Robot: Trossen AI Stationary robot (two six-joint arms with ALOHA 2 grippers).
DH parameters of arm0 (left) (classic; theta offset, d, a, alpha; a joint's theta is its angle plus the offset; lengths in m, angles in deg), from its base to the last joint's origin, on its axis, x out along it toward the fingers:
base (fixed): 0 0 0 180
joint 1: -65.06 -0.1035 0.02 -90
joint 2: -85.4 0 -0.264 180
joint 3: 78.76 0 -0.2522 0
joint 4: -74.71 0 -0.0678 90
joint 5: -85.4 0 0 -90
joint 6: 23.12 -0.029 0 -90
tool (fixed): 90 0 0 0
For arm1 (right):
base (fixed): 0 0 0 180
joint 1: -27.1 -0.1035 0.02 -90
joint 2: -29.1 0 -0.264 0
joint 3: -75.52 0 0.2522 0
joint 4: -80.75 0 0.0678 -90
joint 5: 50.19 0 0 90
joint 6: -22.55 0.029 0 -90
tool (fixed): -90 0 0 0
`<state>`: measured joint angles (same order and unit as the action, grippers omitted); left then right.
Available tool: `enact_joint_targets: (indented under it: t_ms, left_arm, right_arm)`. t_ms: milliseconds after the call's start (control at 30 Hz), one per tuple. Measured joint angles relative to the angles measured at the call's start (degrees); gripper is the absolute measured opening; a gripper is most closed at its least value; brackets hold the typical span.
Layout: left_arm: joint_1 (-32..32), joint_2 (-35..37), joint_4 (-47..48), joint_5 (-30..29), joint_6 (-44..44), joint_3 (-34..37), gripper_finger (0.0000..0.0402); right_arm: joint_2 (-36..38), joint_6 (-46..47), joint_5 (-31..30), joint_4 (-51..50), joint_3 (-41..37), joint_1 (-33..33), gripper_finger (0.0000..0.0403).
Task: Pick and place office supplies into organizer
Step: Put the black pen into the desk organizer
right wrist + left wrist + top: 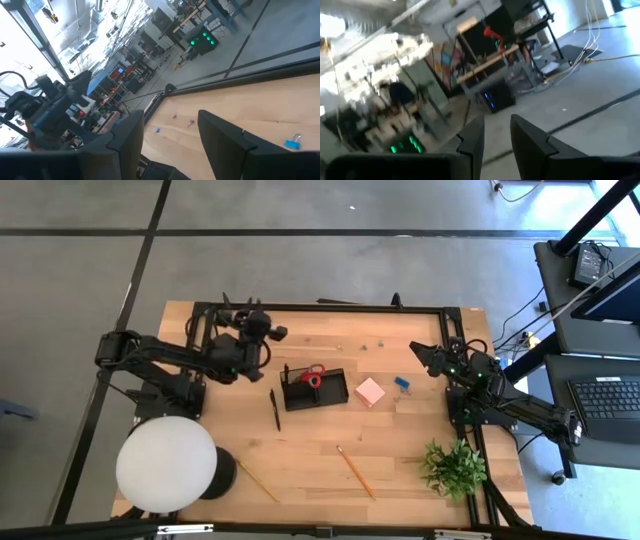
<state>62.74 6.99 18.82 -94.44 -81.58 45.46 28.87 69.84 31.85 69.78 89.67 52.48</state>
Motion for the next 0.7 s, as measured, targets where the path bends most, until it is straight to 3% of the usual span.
enact_joint_targets:
  t_ms: [167, 500, 600, 700]
  left_arm:
    - [5.05, -0.02, 0.04, -0.16, 10.01, 0.0, 0.0088]
    - [15.42, 0.26, 2.52, 0.49, 19.91, 0.02, 0.0088]
    - [20.04, 0.26, 5.25, 4.32, 24.26, 0.02, 0.0088]
    - [24.36, 0.26, 7.04, 13.8, 30.0, 0.02, 0.0088]
  right_arm:
    - [0.0, 0.11, -0.14, 0.0, -0.01, -0.01, 0.019]
    - [0.0, 0.22, -0.18, -0.01, 0.01, -0.01, 0.019]
    - [0.0, 0.18, -0.16, -0.01, 0.01, -0.01, 0.019]
    - [0.0, -1.52, -0.13, -0.01, -0.01, 0.0, 0.0191]
